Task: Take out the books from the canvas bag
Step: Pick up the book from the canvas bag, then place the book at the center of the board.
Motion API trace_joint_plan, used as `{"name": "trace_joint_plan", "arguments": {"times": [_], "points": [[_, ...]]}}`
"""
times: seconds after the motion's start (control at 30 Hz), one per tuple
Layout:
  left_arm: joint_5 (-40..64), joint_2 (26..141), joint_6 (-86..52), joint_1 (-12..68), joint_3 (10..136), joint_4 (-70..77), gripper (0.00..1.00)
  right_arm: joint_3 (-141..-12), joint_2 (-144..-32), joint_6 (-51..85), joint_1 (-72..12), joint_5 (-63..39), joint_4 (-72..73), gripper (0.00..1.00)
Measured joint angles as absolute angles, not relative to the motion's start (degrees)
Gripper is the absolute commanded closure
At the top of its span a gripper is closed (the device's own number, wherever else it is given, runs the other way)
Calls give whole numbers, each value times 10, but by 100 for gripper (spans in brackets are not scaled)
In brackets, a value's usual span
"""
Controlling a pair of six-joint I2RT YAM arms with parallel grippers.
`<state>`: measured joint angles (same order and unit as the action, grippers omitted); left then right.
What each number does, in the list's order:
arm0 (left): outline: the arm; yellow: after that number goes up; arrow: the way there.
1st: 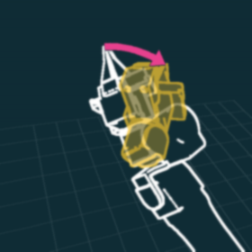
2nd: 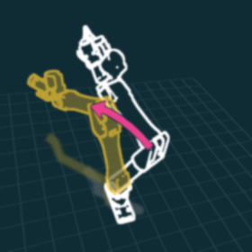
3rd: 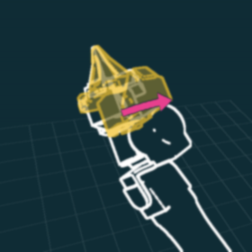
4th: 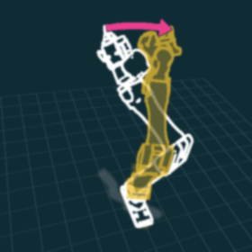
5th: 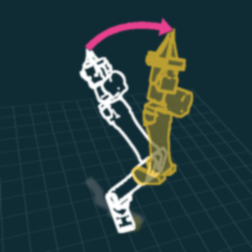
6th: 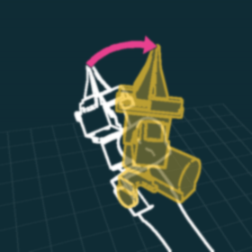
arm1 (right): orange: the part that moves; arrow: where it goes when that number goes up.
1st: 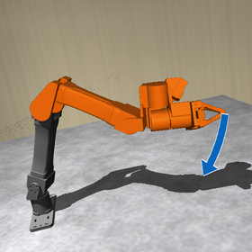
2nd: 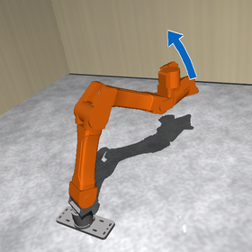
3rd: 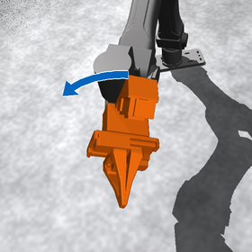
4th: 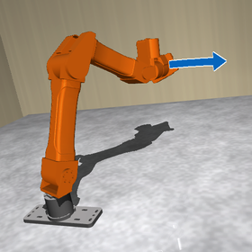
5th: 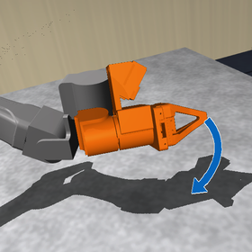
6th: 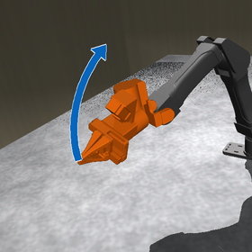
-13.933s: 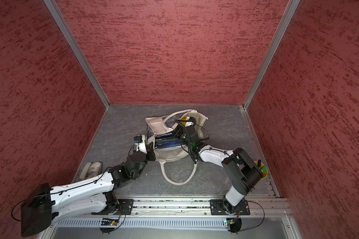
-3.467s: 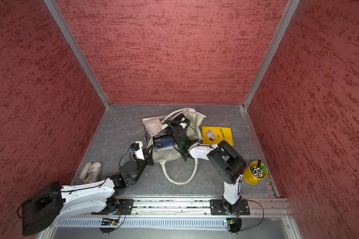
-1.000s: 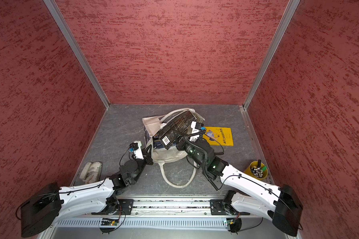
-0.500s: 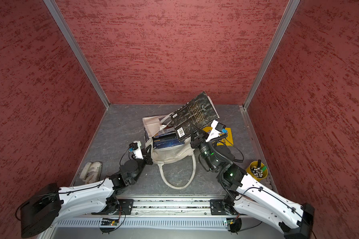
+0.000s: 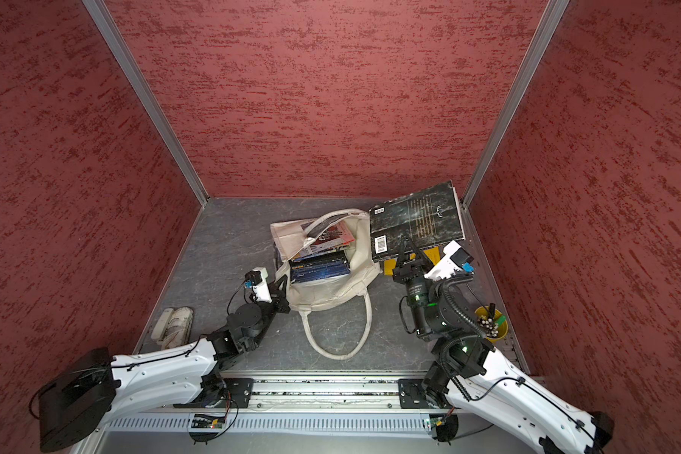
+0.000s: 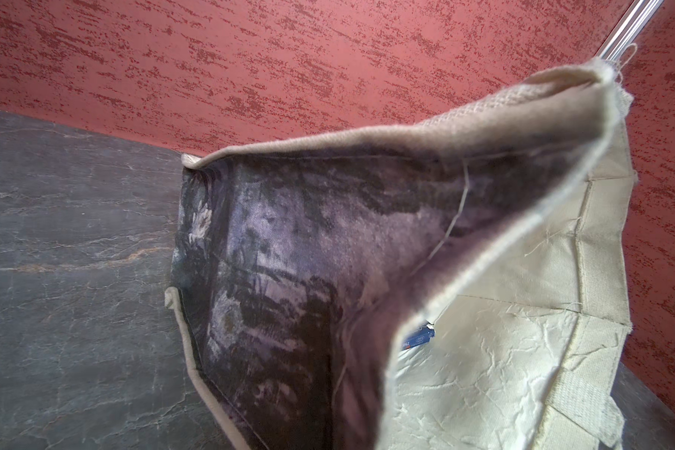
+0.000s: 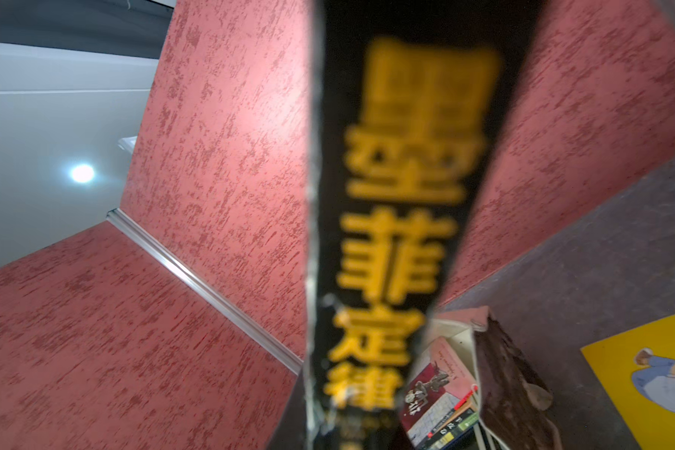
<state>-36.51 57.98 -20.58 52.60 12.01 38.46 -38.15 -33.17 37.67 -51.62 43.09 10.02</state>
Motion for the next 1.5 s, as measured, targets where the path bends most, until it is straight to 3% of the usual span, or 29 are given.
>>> {"name": "trace_joint_plan", "arguments": {"times": [0.53,0.9,1.33,1.5], "points": [[-363,581,-208,525,120,385,100,-278,-296,475,-439,471,42,100],[-362,581,-208,524,120,384,100,-203,-288,590,-341,416,18,100],[-361,581,-208,524,120,384,100,-160,-223,667,-328,396,-23,100],[-361,583,-208,524,122,383,100,-139,-308,667,-324,365,24,100]]}}
